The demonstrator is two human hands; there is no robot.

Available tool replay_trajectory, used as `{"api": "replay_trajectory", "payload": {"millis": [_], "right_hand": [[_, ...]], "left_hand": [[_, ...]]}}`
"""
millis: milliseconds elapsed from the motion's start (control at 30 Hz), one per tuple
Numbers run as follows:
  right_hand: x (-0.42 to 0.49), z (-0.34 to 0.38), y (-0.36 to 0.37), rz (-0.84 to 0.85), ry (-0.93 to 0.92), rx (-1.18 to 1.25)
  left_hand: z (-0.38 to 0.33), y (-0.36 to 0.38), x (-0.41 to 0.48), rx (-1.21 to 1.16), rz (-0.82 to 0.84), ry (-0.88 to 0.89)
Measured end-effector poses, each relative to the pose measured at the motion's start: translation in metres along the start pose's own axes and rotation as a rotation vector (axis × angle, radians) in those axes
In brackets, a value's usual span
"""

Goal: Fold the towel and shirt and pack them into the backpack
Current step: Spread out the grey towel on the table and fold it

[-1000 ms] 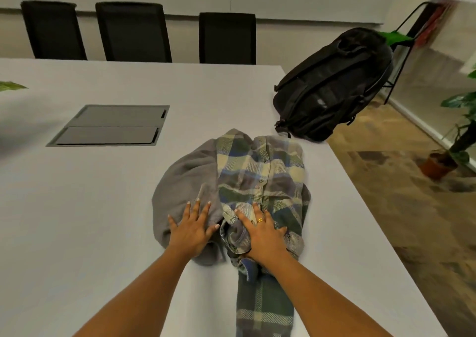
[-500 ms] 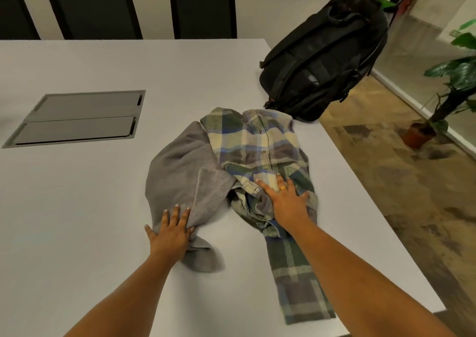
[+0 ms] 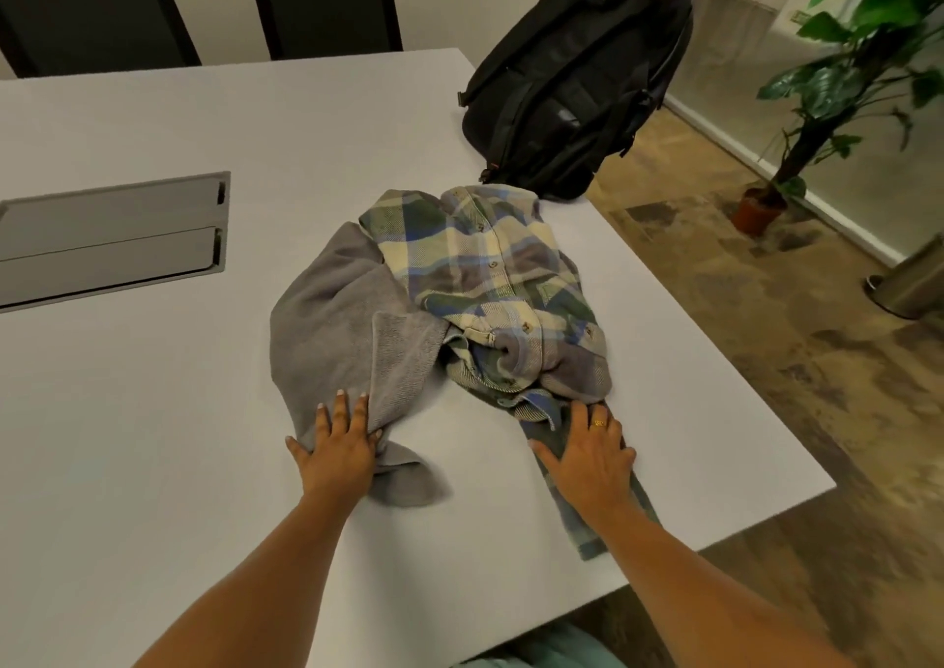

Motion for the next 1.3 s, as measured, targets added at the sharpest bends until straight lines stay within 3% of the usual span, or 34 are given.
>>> {"api": "replay_trajectory", "payload": {"millis": [167,367,433,500,633,733,967,1167,1300], "right_hand": [[0.025,-0.005,-0.012,0.055,-0.035,0.097],[0.058,-0.039,-0.07,-0.186,0.313,0.48],[0.065,-0.022,-0.094,-0.33,0.266,0.453],[0.071,0.014,-0.108,-0.402,0.089,0.417],[0.084,0.101,-0.085,-0.063,-0.297,0.261],[0.091,0.134,-0.049,0.165,-0.421,-0.011],[0.117,0.127,-0.003,0.408,-0.313,-0.22],[0.143,0.112,0.005,0.434,-0.219,-0.227],[0.163,0.074,-0.005,0.421,-0.064,-0.141]], "left_hand": [[0.001,0.0,0.0,-0.001,-0.004,0.022],[0.005,-0.011,-0.001,-0.068,-0.114,0.067],[0.001,-0.021,0.0,-0.105,-0.203,0.105],[-0.007,-0.029,0.003,-0.132,-0.242,0.143],[-0.014,-0.035,0.022,-0.092,-0.171,0.154],[-0.014,-0.032,0.035,-0.013,-0.096,0.157],[-0.008,-0.013,0.051,0.066,0.014,0.143],[0.0,-0.017,0.066,0.093,0.042,0.105],[0.012,-0.021,0.068,0.085,0.063,0.033]]}}
Point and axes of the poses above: each hand's wrist, its own x-axis towards the middle knuckle, its own y-axis out of the palm, z = x × y, the point moved 7 cm from there along x, towards the middle knuckle, and after that the axes turned 5 degrees about y, right-handed, at the moved point
